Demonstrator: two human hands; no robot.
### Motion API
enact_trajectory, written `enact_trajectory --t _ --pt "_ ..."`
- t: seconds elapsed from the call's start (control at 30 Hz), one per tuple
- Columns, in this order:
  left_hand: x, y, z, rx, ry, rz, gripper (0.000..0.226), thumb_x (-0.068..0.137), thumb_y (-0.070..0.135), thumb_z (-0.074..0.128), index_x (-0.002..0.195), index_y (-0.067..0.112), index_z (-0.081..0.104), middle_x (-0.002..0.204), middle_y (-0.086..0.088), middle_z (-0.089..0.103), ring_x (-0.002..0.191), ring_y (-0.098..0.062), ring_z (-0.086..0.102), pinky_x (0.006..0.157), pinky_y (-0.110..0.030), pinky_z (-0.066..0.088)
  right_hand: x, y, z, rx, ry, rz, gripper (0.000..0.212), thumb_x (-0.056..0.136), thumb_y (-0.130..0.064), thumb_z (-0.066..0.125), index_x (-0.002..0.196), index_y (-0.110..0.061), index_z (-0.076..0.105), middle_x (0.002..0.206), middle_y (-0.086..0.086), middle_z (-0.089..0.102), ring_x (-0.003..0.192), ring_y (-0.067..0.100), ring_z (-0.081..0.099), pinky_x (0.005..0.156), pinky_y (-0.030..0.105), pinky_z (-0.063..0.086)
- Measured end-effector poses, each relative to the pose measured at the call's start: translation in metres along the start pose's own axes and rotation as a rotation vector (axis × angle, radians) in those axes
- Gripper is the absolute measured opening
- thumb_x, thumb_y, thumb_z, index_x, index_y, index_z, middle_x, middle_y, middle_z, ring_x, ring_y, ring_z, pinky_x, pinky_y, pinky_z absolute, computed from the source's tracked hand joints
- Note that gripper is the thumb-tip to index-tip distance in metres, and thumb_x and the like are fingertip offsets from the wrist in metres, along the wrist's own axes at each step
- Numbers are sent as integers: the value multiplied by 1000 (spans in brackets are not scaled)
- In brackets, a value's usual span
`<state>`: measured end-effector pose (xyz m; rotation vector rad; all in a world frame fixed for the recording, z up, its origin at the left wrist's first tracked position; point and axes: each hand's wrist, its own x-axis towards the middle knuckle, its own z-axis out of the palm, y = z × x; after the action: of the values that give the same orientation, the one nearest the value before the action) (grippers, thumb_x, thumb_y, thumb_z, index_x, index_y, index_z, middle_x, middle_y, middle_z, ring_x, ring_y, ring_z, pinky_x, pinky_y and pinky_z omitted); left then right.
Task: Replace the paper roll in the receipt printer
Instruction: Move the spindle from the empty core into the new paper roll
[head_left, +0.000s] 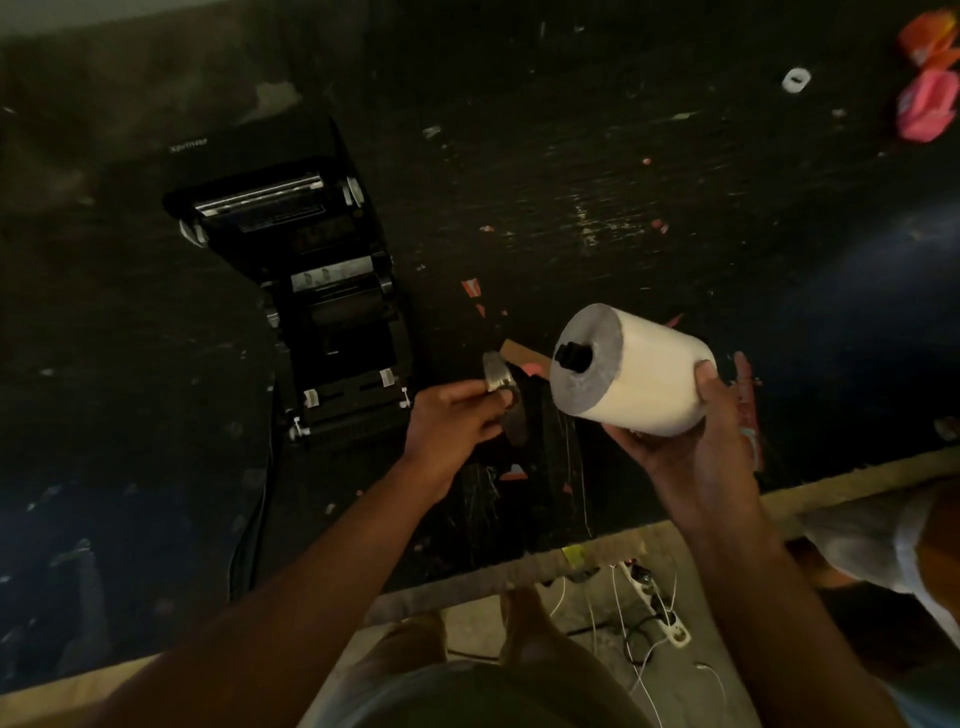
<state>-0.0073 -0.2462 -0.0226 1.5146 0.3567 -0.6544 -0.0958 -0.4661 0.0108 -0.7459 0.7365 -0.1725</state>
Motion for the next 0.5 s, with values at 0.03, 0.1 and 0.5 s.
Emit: enact_trajectory --t 0.03,0.1,0.5 --pt "-10 8 -6 -18 -9 43 13 91 15 77 102 20 81 100 0 83 93 -11 79 71 -21 61 -2 1 2 -13 9 13 21 83 -45 80 100 -55 76 108 -5 81 106 24 77 80 51 62" --pt "-25 20 -16 32 4 140 12 94 19 73 102 23 81 100 3 83 95 -10 78 74 -23 62 -4 5 6 -33 29 65 54 70 -48 88 120 -43 68 126 5 76 115 31 74 83 52 62" --pt "-54 37 -49 483 113 576 27 102 32 53 114 18 73 107 5 72 97 -6 73 79 -31 65 -25 49 66 -311 47 -51 63 70 -54 81 120 -21 61 124 -5 65 114 18 67 79 42 65"
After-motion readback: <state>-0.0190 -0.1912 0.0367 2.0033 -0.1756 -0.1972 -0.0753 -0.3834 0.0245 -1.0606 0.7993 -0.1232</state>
